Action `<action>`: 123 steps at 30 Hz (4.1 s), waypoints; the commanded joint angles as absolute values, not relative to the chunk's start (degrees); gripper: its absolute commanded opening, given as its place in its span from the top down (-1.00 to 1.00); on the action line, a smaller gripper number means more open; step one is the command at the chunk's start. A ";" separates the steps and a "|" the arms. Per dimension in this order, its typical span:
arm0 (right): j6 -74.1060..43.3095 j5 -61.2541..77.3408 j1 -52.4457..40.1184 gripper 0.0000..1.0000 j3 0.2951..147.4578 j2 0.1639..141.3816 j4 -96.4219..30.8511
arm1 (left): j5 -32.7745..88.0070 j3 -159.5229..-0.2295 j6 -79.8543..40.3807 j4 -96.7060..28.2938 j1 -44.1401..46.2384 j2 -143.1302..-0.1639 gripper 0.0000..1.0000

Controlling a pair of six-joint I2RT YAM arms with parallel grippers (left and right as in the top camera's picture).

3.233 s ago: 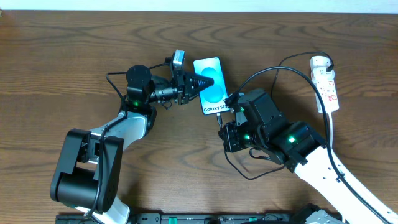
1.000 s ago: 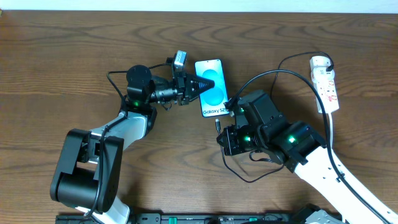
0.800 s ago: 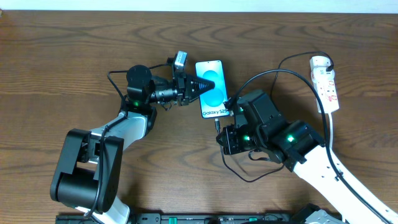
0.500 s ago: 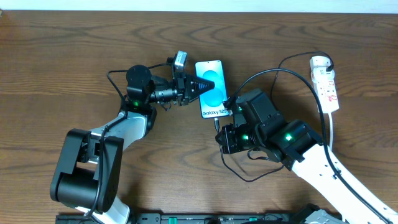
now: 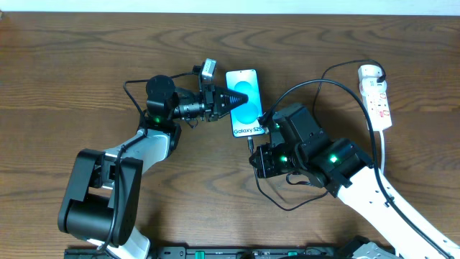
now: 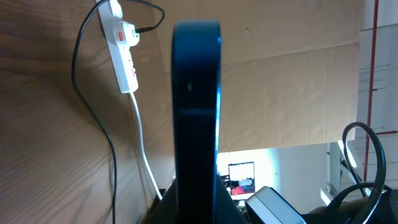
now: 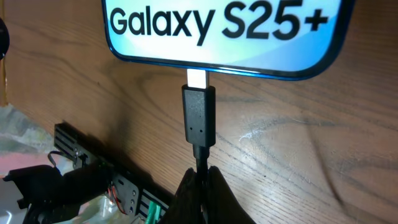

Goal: Plug charger to phone and switch on socket
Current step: 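Push the plug up into the phone port while the left gripper holds the phone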

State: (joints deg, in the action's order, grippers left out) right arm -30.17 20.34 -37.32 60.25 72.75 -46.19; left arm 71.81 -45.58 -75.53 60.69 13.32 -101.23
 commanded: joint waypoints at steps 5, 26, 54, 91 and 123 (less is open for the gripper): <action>-30.81 20.03 -37.60 0.97 60.49 73.08 -46.26 | 73.32 -46.74 -74.13 61.65 13.30 -100.36 0.86; -25.58 17.45 -37.60 0.98 60.49 73.08 -43.13 | 74.59 -46.74 -73.89 61.65 13.30 -100.36 0.86; -21.71 11.92 -37.43 0.58 65.76 71.35 -44.82 | 76.73 -46.74 -73.06 61.63 13.30 -100.36 0.85; -30.22 -7.57 -45.89 0.70 70.35 81.76 -53.98 | 65.54 -46.74 -77.84 55.11 14.92 -100.36 0.85; -28.03 -7.01 -43.92 0.98 74.35 80.90 -48.90 | 69.89 -46.74 -76.73 59.27 17.78 -100.29 0.85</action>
